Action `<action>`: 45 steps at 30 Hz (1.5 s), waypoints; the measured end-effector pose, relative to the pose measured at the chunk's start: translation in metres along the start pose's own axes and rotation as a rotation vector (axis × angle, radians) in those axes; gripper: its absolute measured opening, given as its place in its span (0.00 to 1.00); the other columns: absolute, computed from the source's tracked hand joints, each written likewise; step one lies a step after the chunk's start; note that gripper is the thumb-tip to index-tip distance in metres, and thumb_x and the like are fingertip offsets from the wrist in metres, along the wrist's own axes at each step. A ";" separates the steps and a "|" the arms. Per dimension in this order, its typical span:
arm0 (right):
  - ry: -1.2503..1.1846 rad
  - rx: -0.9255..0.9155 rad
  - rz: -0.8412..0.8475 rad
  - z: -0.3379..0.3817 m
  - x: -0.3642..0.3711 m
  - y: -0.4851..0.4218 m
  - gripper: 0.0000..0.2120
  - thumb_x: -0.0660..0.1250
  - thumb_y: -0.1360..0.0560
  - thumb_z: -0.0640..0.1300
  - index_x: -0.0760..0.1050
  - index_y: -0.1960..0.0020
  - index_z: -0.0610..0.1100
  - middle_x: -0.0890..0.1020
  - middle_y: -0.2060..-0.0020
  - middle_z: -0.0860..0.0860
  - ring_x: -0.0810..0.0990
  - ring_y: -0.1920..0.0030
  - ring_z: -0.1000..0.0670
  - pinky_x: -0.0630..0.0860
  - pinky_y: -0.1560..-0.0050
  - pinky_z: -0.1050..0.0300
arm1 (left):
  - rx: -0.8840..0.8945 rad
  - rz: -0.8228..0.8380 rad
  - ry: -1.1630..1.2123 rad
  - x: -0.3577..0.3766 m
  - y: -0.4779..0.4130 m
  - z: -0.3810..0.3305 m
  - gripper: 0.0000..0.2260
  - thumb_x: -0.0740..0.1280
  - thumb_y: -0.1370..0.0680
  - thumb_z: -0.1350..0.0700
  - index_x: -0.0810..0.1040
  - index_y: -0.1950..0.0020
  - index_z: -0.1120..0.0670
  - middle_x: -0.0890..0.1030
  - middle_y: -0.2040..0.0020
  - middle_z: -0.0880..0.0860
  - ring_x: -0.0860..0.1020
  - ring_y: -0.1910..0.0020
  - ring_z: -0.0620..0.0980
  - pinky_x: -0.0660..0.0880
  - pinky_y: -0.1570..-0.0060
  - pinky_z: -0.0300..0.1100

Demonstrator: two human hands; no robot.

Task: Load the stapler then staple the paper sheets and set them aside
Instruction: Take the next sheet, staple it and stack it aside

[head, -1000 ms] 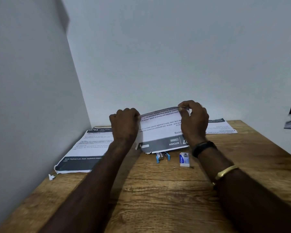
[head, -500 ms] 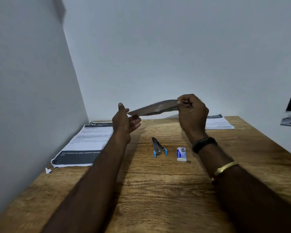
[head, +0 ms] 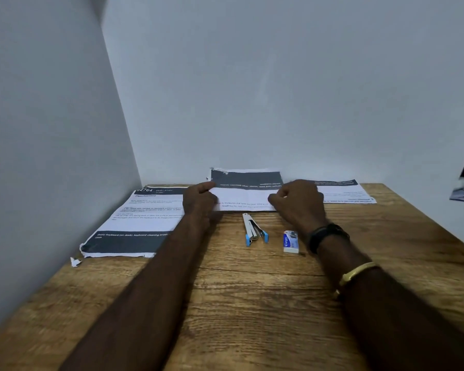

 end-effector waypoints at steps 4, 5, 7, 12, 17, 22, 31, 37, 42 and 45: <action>0.090 -0.031 0.237 0.026 0.000 0.003 0.15 0.72 0.30 0.57 0.80 0.61 0.45 0.85 0.61 0.50 0.84 0.55 0.46 0.81 0.54 0.52 | 0.046 -0.028 -0.029 0.002 -0.003 0.006 0.23 0.68 0.28 0.74 0.82 0.37 0.55 0.81 0.41 0.55 0.81 0.47 0.53 0.83 0.45 0.50; 0.124 -0.023 0.323 0.032 0.002 0.004 0.19 0.72 0.31 0.62 0.78 0.61 0.46 0.84 0.60 0.50 0.83 0.55 0.45 0.80 0.56 0.53 | 0.057 -0.027 -0.043 0.002 -0.002 0.007 0.23 0.68 0.28 0.73 0.82 0.37 0.55 0.81 0.38 0.56 0.80 0.44 0.54 0.82 0.41 0.51; 0.224 -0.009 0.424 0.042 0.006 0.009 0.25 0.72 0.35 0.70 0.74 0.59 0.48 0.81 0.58 0.50 0.83 0.53 0.45 0.76 0.59 0.54 | 0.076 -0.022 -0.072 0.003 -0.003 0.009 0.24 0.68 0.28 0.73 0.82 0.36 0.56 0.80 0.35 0.56 0.79 0.38 0.56 0.80 0.37 0.53; 0.378 -0.029 0.501 0.049 0.008 0.021 0.28 0.76 0.40 0.68 0.72 0.53 0.50 0.77 0.56 0.50 0.77 0.53 0.45 0.71 0.60 0.55 | 0.112 0.022 -0.130 0.005 -0.003 0.011 0.27 0.66 0.30 0.75 0.81 0.34 0.57 0.76 0.30 0.56 0.75 0.32 0.58 0.76 0.32 0.53; 0.323 0.004 0.512 0.049 0.007 0.021 0.20 0.78 0.39 0.58 0.71 0.61 0.47 0.80 0.61 0.50 0.80 0.59 0.46 0.75 0.63 0.57 | 0.113 0.018 -0.083 0.006 -0.008 0.017 0.20 0.70 0.30 0.70 0.84 0.40 0.55 0.80 0.35 0.57 0.80 0.37 0.59 0.78 0.35 0.56; -0.135 0.165 0.786 0.038 -0.002 0.011 0.10 0.76 0.35 0.47 0.80 0.62 0.41 0.82 0.72 0.47 0.77 0.77 0.51 0.75 0.74 0.62 | 0.151 -0.018 -0.109 0.005 -0.010 0.021 0.19 0.70 0.30 0.71 0.85 0.43 0.55 0.81 0.36 0.55 0.80 0.37 0.56 0.76 0.33 0.54; -0.799 0.224 0.578 0.024 0.003 -0.003 0.12 0.75 0.25 0.40 0.80 0.43 0.40 0.85 0.49 0.41 0.85 0.55 0.46 0.85 0.55 0.50 | 0.255 0.174 -0.199 0.009 0.009 0.011 0.28 0.64 0.30 0.74 0.83 0.36 0.52 0.82 0.36 0.56 0.83 0.43 0.55 0.83 0.45 0.52; -1.013 0.086 0.175 0.011 0.005 -0.012 0.14 0.70 0.21 0.34 0.77 0.37 0.40 0.85 0.46 0.45 0.84 0.45 0.42 0.83 0.44 0.43 | 0.385 0.282 -0.207 0.011 0.027 0.006 0.27 0.63 0.30 0.74 0.84 0.38 0.53 0.86 0.43 0.57 0.86 0.48 0.58 0.83 0.48 0.61; -0.976 0.014 -0.005 0.008 0.005 -0.015 0.14 0.69 0.22 0.31 0.78 0.38 0.41 0.85 0.44 0.47 0.83 0.40 0.46 0.83 0.45 0.51 | 0.469 0.329 -0.218 0.017 0.040 0.003 0.26 0.61 0.29 0.75 0.84 0.37 0.57 0.84 0.38 0.55 0.82 0.40 0.58 0.81 0.41 0.59; -0.970 -0.021 -0.051 0.007 0.005 -0.017 0.15 0.69 0.23 0.30 0.78 0.38 0.40 0.85 0.43 0.46 0.83 0.40 0.47 0.83 0.43 0.53 | 0.492 0.337 -0.212 0.017 0.045 0.001 0.25 0.61 0.28 0.75 0.84 0.37 0.58 0.84 0.38 0.54 0.82 0.40 0.53 0.82 0.40 0.53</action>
Point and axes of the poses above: each hand's wrist, its own y-axis away from the middle knuckle, its own x-axis out of the palm, z = x × y, the point moved 1 cm from there along -y, towards the middle knuckle
